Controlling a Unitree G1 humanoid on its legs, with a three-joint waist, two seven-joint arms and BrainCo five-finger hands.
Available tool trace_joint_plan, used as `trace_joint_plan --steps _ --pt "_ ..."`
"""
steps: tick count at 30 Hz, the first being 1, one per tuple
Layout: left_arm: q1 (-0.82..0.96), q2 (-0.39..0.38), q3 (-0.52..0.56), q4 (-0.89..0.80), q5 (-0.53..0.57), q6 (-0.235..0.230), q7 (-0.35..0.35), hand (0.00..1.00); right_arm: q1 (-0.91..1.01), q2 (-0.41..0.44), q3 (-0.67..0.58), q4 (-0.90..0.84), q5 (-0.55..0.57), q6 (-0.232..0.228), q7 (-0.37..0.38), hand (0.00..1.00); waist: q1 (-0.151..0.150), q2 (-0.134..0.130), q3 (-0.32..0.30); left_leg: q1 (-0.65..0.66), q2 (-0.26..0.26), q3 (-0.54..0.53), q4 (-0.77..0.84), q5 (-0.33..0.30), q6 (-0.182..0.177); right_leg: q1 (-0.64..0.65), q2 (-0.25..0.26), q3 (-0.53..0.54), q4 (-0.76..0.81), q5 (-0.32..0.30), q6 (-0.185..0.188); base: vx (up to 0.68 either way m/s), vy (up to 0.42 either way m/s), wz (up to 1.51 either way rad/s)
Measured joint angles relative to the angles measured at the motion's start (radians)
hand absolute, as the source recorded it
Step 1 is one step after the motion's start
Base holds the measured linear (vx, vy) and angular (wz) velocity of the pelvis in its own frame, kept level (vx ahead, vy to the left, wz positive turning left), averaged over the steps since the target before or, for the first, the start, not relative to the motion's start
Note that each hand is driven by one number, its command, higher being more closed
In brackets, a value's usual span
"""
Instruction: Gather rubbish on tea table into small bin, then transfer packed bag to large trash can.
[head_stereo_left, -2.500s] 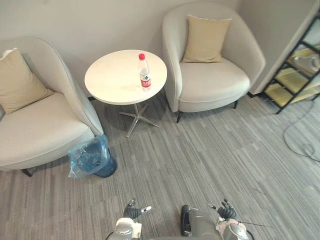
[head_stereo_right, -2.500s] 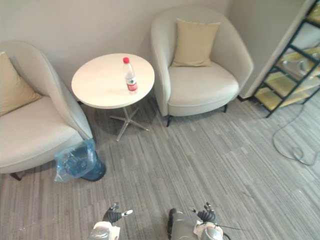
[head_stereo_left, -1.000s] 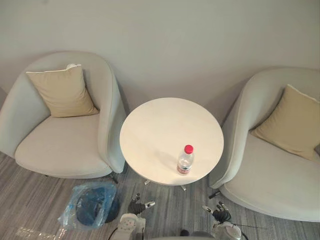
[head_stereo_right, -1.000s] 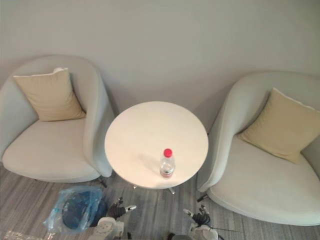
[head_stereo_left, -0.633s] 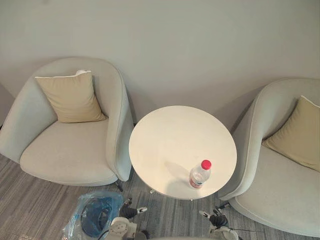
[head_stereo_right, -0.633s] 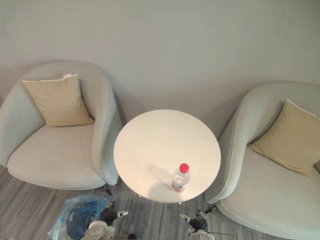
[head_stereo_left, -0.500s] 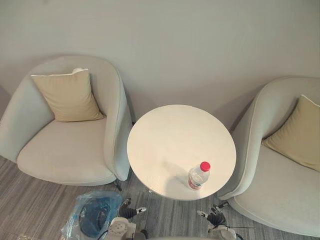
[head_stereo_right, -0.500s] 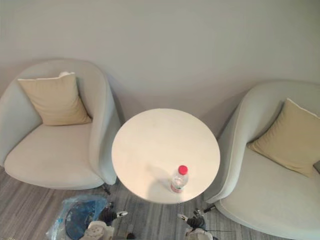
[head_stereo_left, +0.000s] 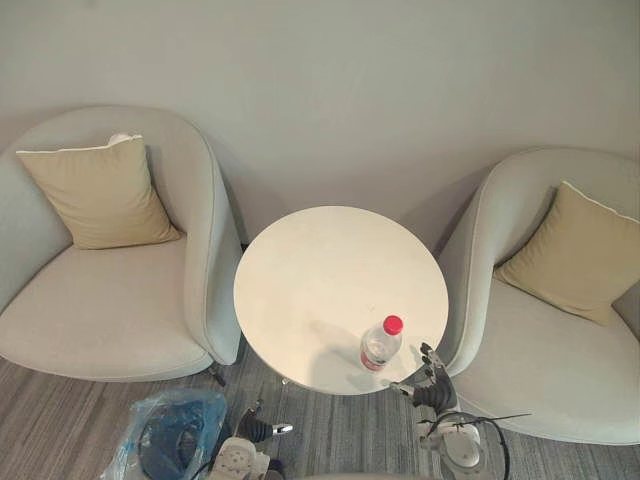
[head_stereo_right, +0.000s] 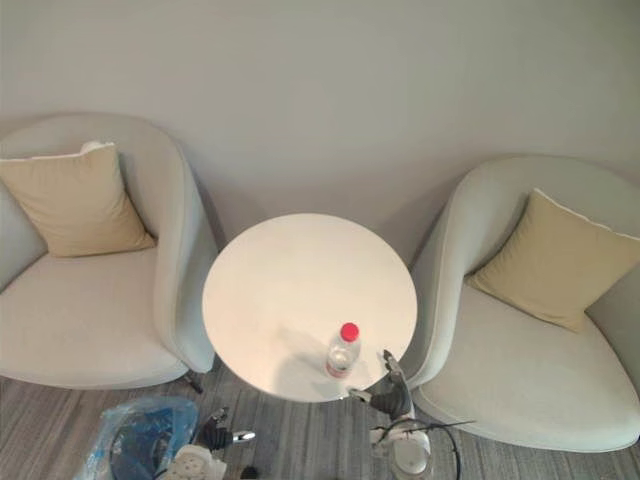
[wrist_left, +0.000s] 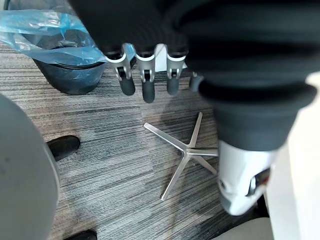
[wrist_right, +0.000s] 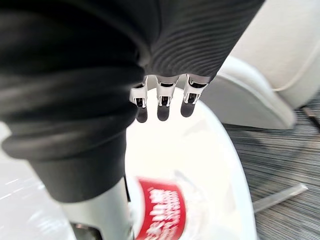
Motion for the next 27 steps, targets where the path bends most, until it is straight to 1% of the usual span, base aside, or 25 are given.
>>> trace_joint_plan --steps 4,8,14,16,23,26,27 --pt "0.0 0.0 -0.002 -0.001 0.003 -0.001 -0.001 0.0 -0.004 -0.007 0.026 -0.048 -0.045 -0.015 0.008 0.0 0.0 0.0 0.0 0.002 -0.001 -0.006 -0.01 0.01 0.001 -0.001 0.0 -0.003 -0.002 0.001 0.0 -0.05 -0.012 0.06" --pt "0.007 0.001 -0.019 -0.019 0.017 -0.002 -0.001 0.0 -0.023 -0.008 0.044 -0.052 -0.09 -0.016 0.002 0.0 0.0 0.005 0.003 0.0 -0.004 -0.029 -0.03 0.027 0.001 -0.001 -0.001 -0.023 -0.004 0.001 0.0 -0.03 -0.019 0.13" --pt "0.007 -0.002 -0.019 -0.024 0.017 -0.002 -0.001 0.0 -0.067 -0.012 0.057 -0.052 -0.102 -0.014 -0.036 0.0 0.0 0.02 0.012 -0.009 -0.006 -0.053 -0.039 0.036 0.001 0.0 -0.001 -0.043 -0.003 0.001 0.001 -0.01 -0.018 0.12" --pt "0.007 -0.001 -0.019 -0.029 0.017 -0.002 -0.001 0.0 -0.084 -0.012 0.056 -0.051 -0.102 -0.013 -0.056 0.0 0.0 0.024 0.015 -0.016 -0.007 -0.076 -0.054 0.049 0.001 -0.001 0.0 -0.065 -0.006 0.001 0.001 0.01 -0.028 0.26" --pt "0.01 -0.002 -0.017 -0.043 0.017 -0.002 0.0 0.0 -0.129 0.002 0.053 -0.031 -0.102 -0.001 -0.106 0.0 0.003 0.036 0.027 -0.023 -0.01 -0.089 -0.054 0.05 0.001 -0.001 -0.001 -0.078 -0.007 0.001 0.001 0.0 -0.013 0.08" --pt "0.01 -0.002 -0.017 -0.056 0.015 -0.002 0.002 0.0 -0.161 0.005 0.03 0.012 -0.097 0.002 -0.117 0.0 0.003 0.041 0.043 -0.038 -0.011 -0.099 -0.051 0.054 0.002 -0.009 -0.002 -0.088 -0.003 0.001 0.0 -0.02 -0.009 0.11" --pt "0.01 -0.002 -0.016 -0.063 0.015 -0.003 0.002 0.0 -0.176 0.005 0.021 0.021 -0.091 0.005 -0.121 0.0 0.004 0.044 0.061 -0.04 -0.012 -0.103 -0.048 0.055 0.002 -0.01 -0.003 -0.092 0.001 0.0 0.0 -0.05 -0.005 0.1"
